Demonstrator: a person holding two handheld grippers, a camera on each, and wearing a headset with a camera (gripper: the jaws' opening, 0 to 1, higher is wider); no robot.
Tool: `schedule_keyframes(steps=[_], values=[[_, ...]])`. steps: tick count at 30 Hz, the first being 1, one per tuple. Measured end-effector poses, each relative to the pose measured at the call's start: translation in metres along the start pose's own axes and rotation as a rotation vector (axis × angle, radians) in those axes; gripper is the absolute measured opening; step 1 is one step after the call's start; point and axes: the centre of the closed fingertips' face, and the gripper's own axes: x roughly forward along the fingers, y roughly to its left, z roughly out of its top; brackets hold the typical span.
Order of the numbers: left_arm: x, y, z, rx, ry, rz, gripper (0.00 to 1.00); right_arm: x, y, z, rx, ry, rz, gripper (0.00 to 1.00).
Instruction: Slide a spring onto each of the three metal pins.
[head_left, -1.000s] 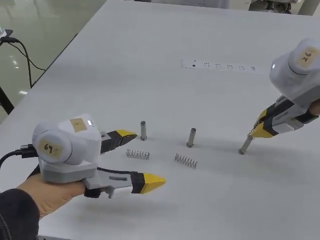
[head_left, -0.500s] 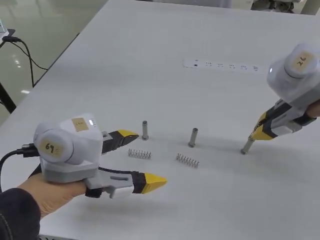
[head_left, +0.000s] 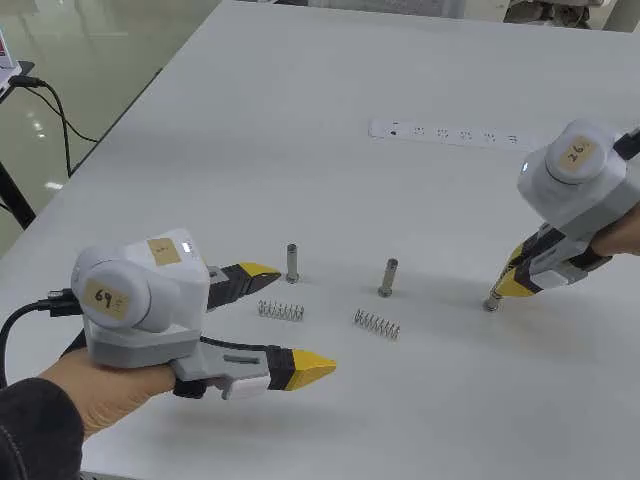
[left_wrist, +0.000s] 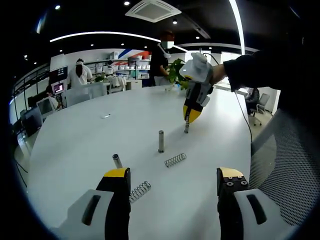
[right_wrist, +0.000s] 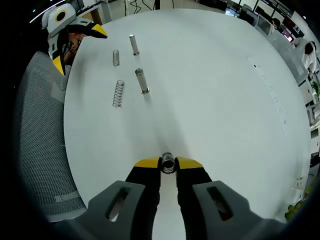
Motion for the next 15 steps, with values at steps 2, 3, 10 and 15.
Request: schedule_keyframes(steps=[2,3,10,15], values=[[0.0,0.0,0.0,0.0,0.001,0.0,0.69,0.003,0.001,-0.001,-0.004,0.004,-0.004,0.13],[0.0,0.0,0.0,0.001,0.001,0.0,0.69,0.005,0.002,-0.002,-0.006,0.008,-0.004,0.13],[-0.001,0.0,0.0,0.002,0.002,0.0,0.68,0.013,0.002,-0.004,-0.02,0.028,-0.005,0.13],[-0.001,0.001,0.0,0.0,0.002,0.002,0.68,0.016,0.002,-0.005,-0.015,0.028,-0.001,0.13]])
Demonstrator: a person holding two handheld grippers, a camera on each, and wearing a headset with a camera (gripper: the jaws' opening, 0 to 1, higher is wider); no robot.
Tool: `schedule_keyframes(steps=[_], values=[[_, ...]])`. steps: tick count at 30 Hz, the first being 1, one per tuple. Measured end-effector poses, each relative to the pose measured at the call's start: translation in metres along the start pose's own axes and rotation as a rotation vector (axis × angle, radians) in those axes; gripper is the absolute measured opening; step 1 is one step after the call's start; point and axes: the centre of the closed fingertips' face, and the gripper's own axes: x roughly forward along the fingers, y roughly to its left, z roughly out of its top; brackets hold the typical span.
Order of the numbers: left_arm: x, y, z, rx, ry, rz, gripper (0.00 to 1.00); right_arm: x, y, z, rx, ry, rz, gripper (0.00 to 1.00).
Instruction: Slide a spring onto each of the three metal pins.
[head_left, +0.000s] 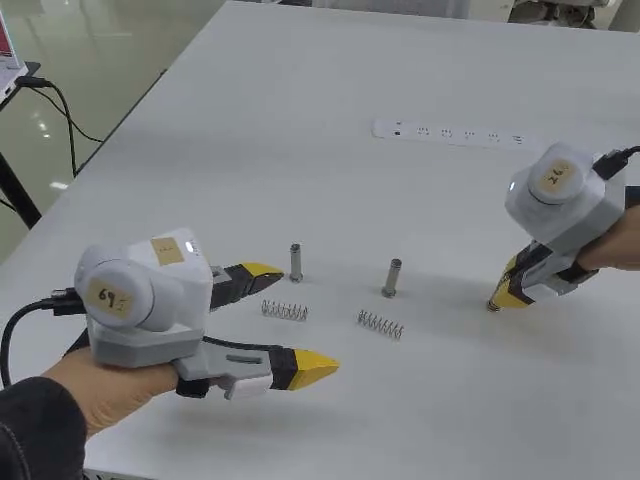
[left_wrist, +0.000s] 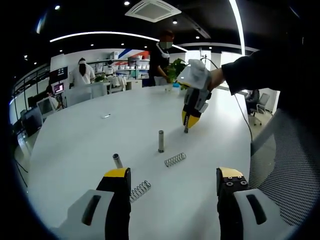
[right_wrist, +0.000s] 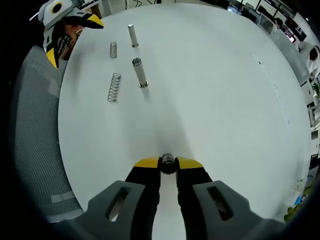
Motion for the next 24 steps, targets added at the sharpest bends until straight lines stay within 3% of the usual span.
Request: schedule_keyframes(steps=[13,24], values=[[0.0009,0.0002,-0.0002,-0.002,-0.002,0.0,0.68,0.0011,0.0018,-0.0018,0.003,-0.008,0.006,0.23],[0.0009,-0.0001,0.0008,0.001,-0.005,-0.001,0.68,-0.0045,-0.0005,-0.0088,0.026,-0.028,-0.011,0.26]])
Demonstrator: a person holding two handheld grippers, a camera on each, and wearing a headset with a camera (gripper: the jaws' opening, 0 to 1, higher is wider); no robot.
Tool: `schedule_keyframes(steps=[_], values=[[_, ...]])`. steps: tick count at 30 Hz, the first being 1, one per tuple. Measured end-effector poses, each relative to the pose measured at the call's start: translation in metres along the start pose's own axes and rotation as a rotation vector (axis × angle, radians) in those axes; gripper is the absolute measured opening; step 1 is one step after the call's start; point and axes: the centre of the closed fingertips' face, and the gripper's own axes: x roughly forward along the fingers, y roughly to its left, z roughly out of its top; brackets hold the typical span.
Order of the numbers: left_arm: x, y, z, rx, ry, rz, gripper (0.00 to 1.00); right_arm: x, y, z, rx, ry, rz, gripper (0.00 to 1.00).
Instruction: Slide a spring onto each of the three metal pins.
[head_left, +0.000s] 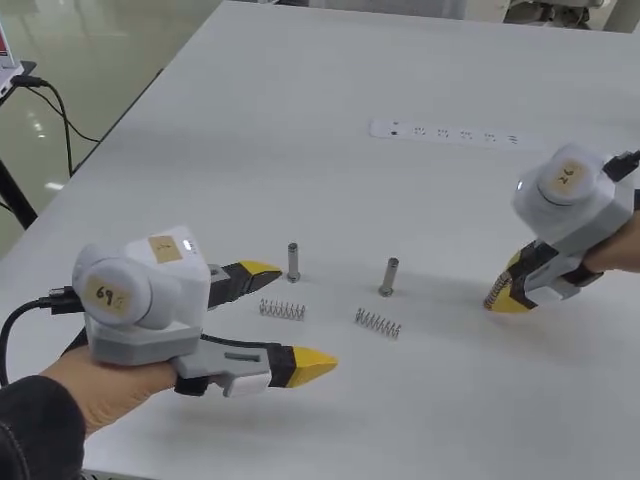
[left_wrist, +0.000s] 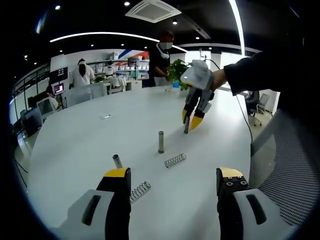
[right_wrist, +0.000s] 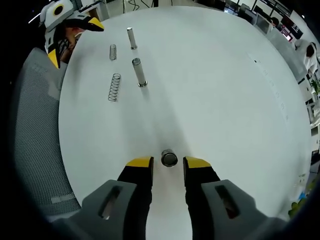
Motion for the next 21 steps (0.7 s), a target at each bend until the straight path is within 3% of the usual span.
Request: schedule_keyframes(steps=[13,21], values=[[0.0,-0.002,0.001,0.0,-0.004,-0.001,0.68,-0.003,0.017,-0.022,0.058,0.003,0.014,0.26],[0.001,-0.005,0.002,0.002,-0.005,-0.005,0.68,-0.003,0.038,-0.02,0.054,-0.006,0.036,0.26]])
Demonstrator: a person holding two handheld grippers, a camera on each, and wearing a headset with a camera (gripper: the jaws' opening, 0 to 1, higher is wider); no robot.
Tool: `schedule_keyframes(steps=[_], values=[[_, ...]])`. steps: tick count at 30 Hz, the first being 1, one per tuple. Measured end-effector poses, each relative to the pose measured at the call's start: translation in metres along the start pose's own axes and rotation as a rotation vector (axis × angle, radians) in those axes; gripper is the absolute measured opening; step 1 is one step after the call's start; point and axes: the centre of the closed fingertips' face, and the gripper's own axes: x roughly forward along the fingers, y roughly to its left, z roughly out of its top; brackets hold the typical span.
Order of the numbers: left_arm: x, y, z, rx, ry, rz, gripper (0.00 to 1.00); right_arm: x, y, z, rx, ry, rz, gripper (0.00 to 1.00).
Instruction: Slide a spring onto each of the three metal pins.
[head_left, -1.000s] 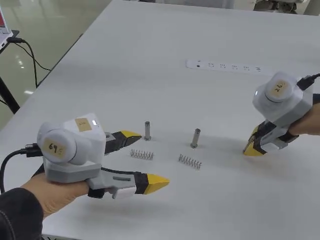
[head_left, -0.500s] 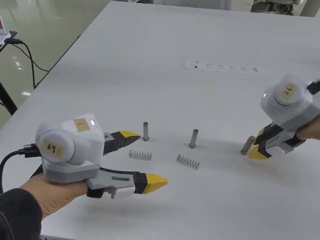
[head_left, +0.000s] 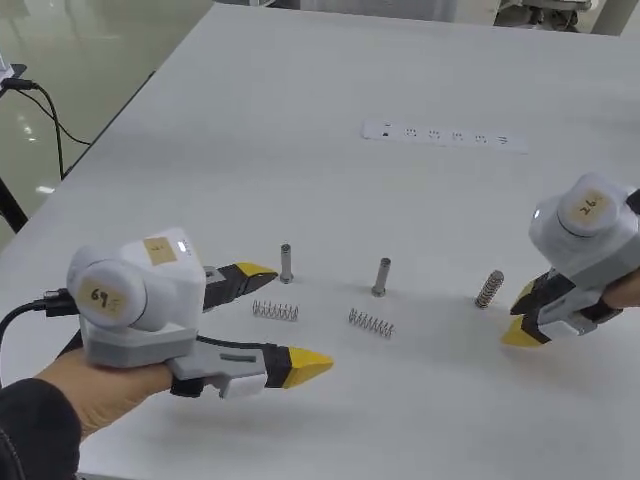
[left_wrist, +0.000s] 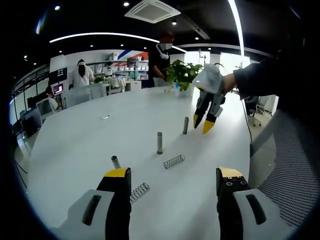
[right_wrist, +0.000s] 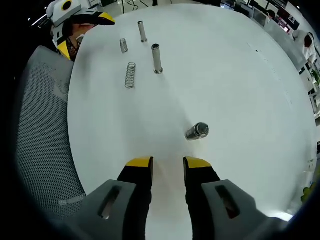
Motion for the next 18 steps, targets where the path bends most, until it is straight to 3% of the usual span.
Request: schedule_keyframes(steps=[10,18], values=[[0.0,0.0,0.001,0.0,-0.001,-0.003,0.68,0.01,0.032,0.02,-0.033,-0.024,0.05,0.26],[-0.001,-0.001,0.0,0.001,-0.001,-0.006,0.67,0.015,0.042,0.038,-0.063,-0.046,0.075,0.25]])
